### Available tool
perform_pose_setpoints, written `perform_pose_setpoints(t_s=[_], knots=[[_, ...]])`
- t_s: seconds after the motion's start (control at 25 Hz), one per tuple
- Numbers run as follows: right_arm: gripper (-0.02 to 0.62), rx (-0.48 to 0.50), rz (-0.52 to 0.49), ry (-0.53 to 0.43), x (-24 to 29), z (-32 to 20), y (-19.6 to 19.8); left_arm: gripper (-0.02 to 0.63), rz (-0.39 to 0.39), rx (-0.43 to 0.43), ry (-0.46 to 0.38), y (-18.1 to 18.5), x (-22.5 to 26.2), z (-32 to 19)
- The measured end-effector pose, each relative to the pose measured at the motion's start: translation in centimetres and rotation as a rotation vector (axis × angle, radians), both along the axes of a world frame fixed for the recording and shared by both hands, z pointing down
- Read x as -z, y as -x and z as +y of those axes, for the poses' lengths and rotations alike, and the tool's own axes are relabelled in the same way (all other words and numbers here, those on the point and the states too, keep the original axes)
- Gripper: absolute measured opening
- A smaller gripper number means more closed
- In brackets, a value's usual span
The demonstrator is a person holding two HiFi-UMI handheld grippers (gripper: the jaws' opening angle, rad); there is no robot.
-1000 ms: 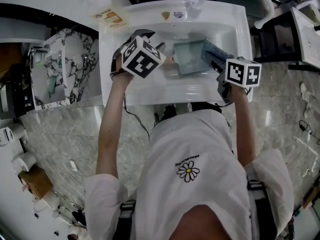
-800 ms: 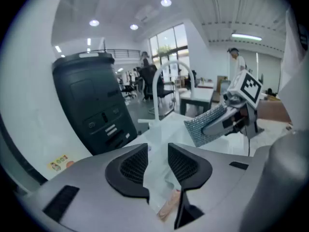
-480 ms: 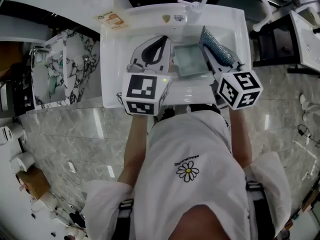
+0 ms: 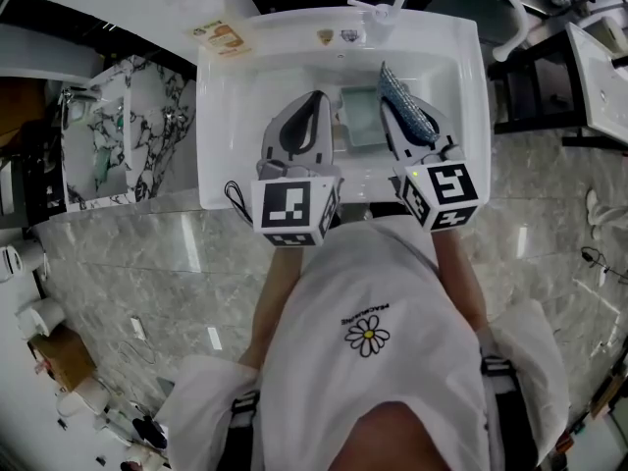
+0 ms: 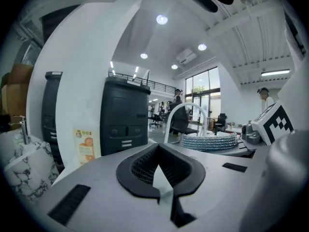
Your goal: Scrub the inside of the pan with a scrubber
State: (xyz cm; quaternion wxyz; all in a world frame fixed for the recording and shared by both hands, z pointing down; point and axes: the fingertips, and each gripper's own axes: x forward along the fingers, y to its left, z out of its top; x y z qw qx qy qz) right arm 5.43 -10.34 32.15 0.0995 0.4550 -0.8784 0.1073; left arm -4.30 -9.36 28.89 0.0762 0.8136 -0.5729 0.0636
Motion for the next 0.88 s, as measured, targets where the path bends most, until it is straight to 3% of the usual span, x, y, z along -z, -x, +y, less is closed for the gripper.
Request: perform_pose_setpoints(t_s=[0.32, 0.88], knots=[[0.057, -0.024, -0.012, 0.000, 0.2, 0.3, -0.7, 0.015, -0.011, 0.029, -0.053, 0.5, 1.4, -0.1], [0.057, -0.034, -0.019, 0.020, -0.4, 0.3, -0.9, 0.015, -0.017, 0.024, -0.039, 0.4, 0.8, 0.0]])
